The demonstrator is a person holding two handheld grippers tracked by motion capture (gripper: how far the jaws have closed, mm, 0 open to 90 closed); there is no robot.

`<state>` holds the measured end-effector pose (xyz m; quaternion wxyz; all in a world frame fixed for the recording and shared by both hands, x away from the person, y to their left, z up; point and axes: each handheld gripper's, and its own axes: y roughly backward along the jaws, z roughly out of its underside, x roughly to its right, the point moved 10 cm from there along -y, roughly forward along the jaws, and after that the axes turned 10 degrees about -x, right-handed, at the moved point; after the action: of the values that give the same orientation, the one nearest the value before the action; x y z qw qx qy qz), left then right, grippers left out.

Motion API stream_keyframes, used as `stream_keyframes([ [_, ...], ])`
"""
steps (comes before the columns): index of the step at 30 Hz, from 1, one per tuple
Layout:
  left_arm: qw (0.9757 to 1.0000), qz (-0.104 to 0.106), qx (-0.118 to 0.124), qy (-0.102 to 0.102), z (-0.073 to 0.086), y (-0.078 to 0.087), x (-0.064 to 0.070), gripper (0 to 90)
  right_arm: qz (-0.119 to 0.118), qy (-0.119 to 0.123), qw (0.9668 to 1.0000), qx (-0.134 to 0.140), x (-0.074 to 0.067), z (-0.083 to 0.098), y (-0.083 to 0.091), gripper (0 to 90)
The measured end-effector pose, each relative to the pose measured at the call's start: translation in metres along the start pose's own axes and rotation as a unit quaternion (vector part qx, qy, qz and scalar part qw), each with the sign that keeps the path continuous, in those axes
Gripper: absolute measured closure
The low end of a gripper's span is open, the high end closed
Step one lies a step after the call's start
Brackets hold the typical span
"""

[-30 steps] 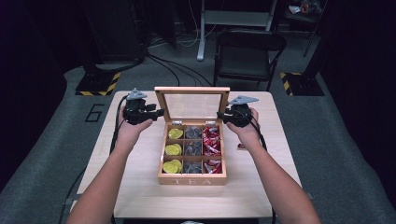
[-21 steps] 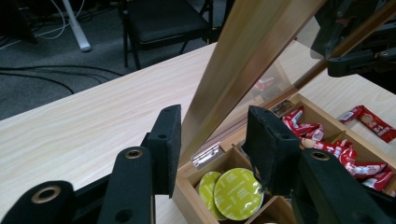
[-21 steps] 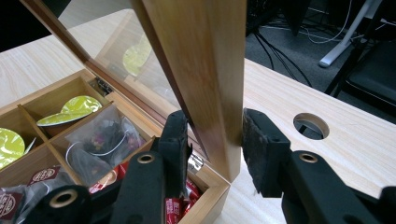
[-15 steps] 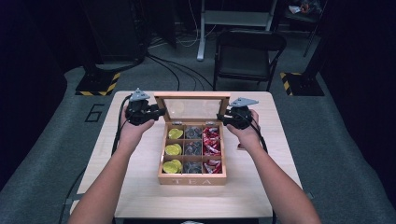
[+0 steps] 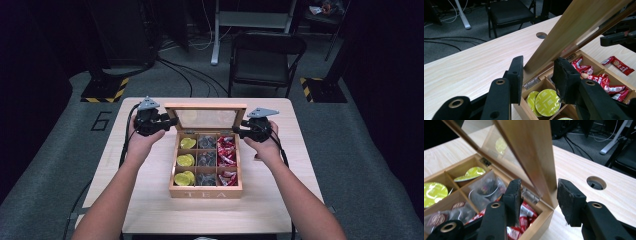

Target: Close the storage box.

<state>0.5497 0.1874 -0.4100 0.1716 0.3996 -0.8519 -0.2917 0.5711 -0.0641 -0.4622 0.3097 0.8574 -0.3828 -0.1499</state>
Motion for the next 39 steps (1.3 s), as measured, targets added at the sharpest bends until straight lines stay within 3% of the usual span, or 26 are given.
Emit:
stream_keyframes([
  [9,1.0000,-0.002,0.000,0.004,0.002,0.001,0.002,60.9,0.001,0.007,0.9996,0.027,-0.004,-0.009,0.021,50.7],
  [17,1.0000,0.003,-0.003,0.002,0.008,0.003,0.005,60.4,-0.008,0.011,0.9997,0.020,-0.010,-0.010,0.031,54.5],
  [24,1.0000,0.001,0.001,0.001,0.011,0.004,0.008,60.2,-0.005,0.028,0.9994,0.021,-0.021,-0.022,0.046,52.6],
  [39,1.0000,0.006,0.000,0.001,0.017,0.005,0.011,59.6,-0.016,0.019,0.9995,0.016,-0.030,-0.028,0.061,52.3],
])
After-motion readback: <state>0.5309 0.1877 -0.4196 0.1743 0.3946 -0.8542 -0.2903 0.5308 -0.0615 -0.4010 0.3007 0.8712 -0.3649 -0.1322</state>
